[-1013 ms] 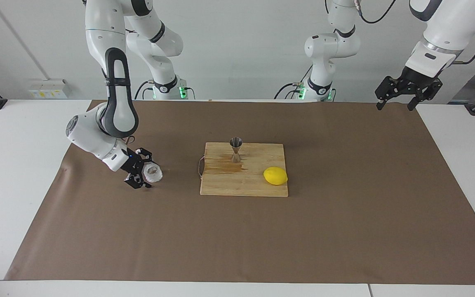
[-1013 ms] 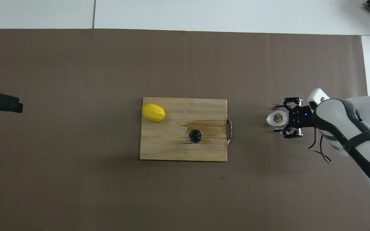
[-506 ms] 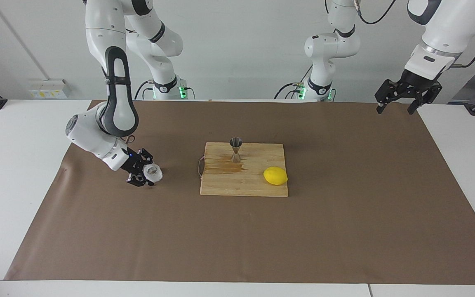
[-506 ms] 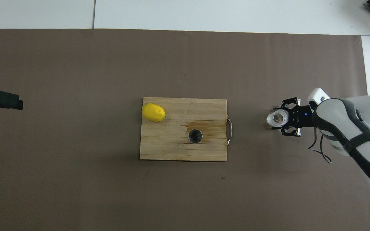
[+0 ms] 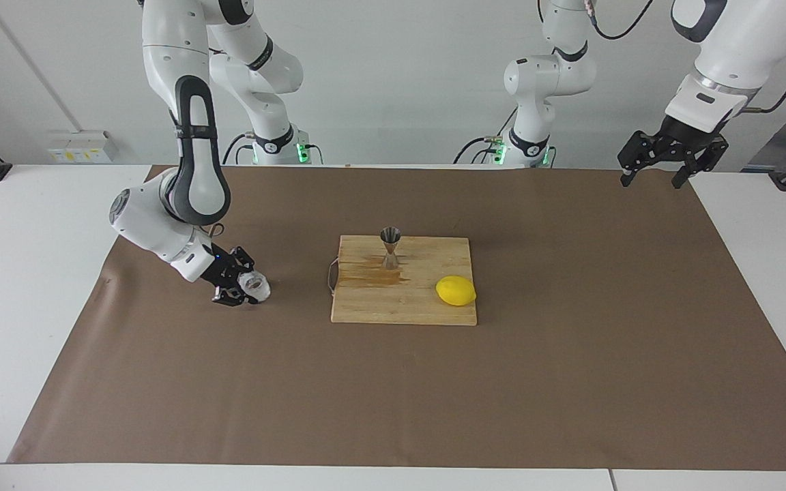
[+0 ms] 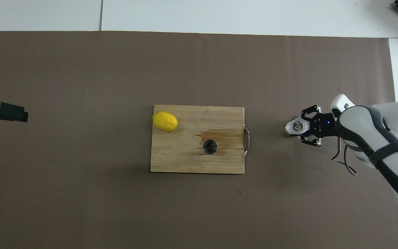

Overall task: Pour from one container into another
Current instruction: 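Close the right gripper around the clear glass cup, then carry the glass cup with the right gripper over the jigger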

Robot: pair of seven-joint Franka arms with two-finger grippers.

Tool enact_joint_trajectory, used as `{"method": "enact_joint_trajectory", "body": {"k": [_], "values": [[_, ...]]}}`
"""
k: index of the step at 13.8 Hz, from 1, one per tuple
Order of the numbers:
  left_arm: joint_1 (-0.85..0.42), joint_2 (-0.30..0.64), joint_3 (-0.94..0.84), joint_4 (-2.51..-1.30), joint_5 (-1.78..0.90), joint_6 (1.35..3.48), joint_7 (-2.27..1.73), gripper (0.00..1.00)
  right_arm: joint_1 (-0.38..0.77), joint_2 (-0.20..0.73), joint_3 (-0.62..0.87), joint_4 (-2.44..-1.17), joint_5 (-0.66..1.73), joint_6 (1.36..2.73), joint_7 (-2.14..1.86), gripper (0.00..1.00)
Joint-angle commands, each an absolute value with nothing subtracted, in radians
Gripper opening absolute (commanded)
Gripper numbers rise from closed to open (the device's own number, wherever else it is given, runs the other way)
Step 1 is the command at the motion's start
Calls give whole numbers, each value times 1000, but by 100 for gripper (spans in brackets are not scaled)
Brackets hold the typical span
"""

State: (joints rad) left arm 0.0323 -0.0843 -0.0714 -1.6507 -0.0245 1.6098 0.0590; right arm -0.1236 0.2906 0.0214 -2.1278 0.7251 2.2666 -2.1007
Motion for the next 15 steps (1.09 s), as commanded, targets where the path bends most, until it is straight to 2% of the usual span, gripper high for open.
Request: {"method": "enact_joint_trajectory", "body": {"k": [1,7,15], "values": [[37,-115,-75,-1684,-11,1617,74,100,-129,267,32,-2137,752,2250,-2112,31],[38,-115,-75,-1683,-11,1618,72,100,-81,218,35,-2132,752,2250,-1996,28],[38,-115,-75,-1683,-11,1618,72,100,63,153,35,-2094,738,2249,-1709,28]]}}
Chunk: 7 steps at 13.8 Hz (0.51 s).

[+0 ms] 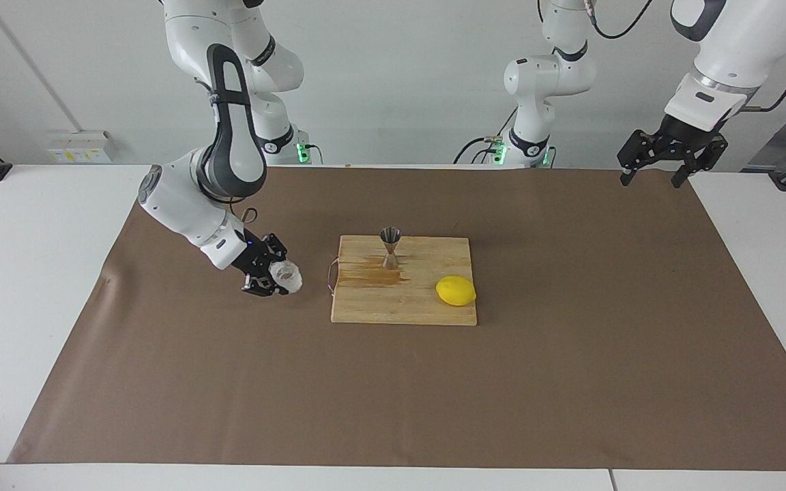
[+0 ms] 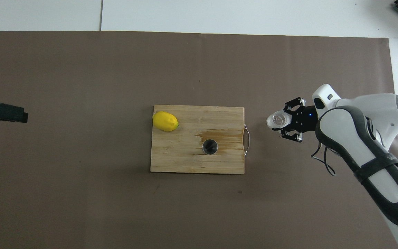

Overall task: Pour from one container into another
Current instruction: 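Carry the glass cup with the right gripper over the jigger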

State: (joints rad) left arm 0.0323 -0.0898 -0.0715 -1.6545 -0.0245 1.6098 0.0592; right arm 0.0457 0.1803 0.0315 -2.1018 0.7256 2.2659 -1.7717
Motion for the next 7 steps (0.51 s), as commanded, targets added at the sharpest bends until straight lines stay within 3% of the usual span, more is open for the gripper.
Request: {"method": "enact_joint_trajectory", "body": {"k": [1,7], "values": [[37,-115,-75,-1683,-12,1618,72,100,83,149,34,-2091,735,2249,-1689,28],[37,-115,-77,-1683,-11,1617,71,100,185,123,35,-2074,608,2256,-1539,28]]}}
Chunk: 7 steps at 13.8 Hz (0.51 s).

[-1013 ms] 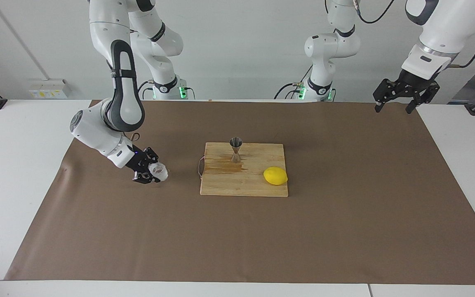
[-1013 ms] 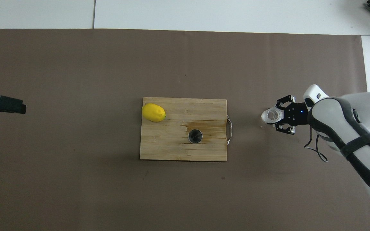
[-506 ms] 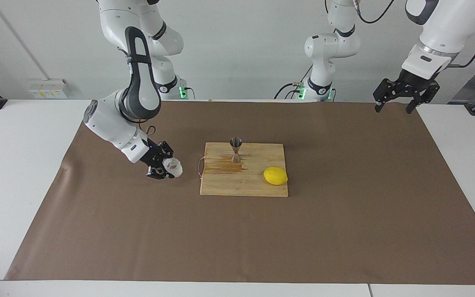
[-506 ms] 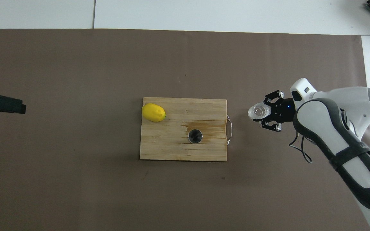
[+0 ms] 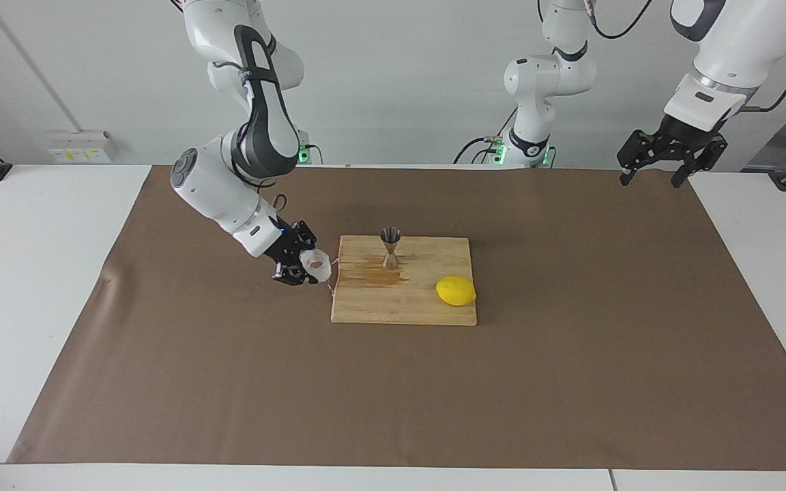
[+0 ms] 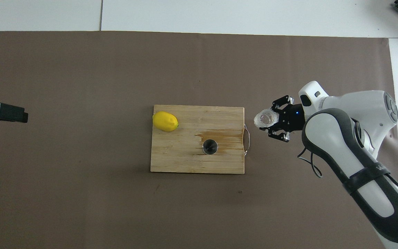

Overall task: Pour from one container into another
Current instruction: 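Carry the glass cup with the right gripper over the jigger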

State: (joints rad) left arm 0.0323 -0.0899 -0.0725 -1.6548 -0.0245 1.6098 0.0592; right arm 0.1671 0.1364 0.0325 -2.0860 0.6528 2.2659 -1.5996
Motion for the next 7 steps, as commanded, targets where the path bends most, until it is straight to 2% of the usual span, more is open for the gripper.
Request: {"method": "enact_joint_trajectory", "body": {"k": [1,7], "values": [[37,-115,-77,-1683,-11,1618,71,100,201,123,35,-2068,589,2258,-1517,28],[37,-117,-77,-1683,-11,1618,71,100,287,110,35,-2057,453,2258,-1364,28]]}}
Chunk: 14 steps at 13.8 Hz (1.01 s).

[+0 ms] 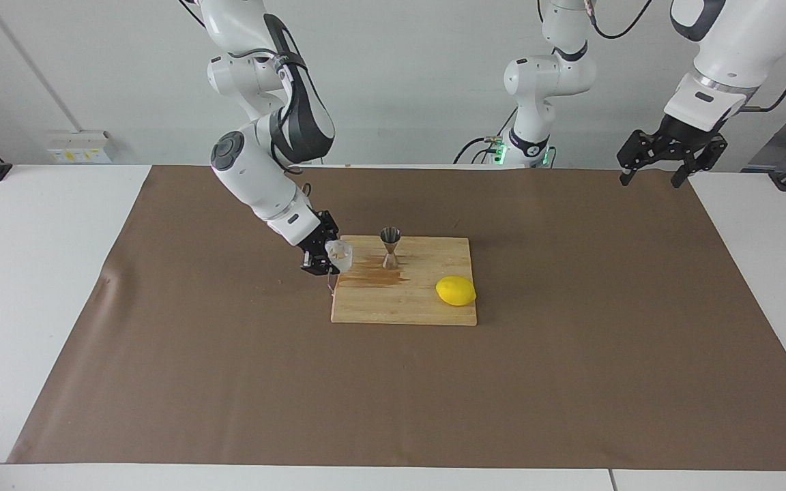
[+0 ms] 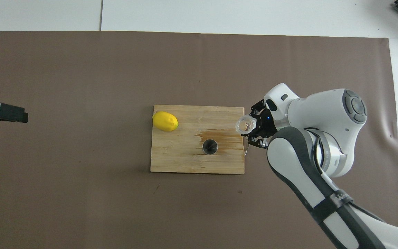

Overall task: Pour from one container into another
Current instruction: 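Carry the glass cup with the right gripper over the jigger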

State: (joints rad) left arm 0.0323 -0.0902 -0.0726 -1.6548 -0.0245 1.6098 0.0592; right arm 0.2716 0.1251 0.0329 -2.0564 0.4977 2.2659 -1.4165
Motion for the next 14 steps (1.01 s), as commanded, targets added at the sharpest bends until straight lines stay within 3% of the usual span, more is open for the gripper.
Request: {"method": "enact_joint_trajectory", "body": {"k": [1,14], "values": [[38,-115,-77,-1681,-12,1618,71,100,297,110,37,-2056,434,2258,-1344,28],[38,-115,-75,-1680,-12,1634,63,100,425,103,38,-2037,175,2264,-1077,28]]}}
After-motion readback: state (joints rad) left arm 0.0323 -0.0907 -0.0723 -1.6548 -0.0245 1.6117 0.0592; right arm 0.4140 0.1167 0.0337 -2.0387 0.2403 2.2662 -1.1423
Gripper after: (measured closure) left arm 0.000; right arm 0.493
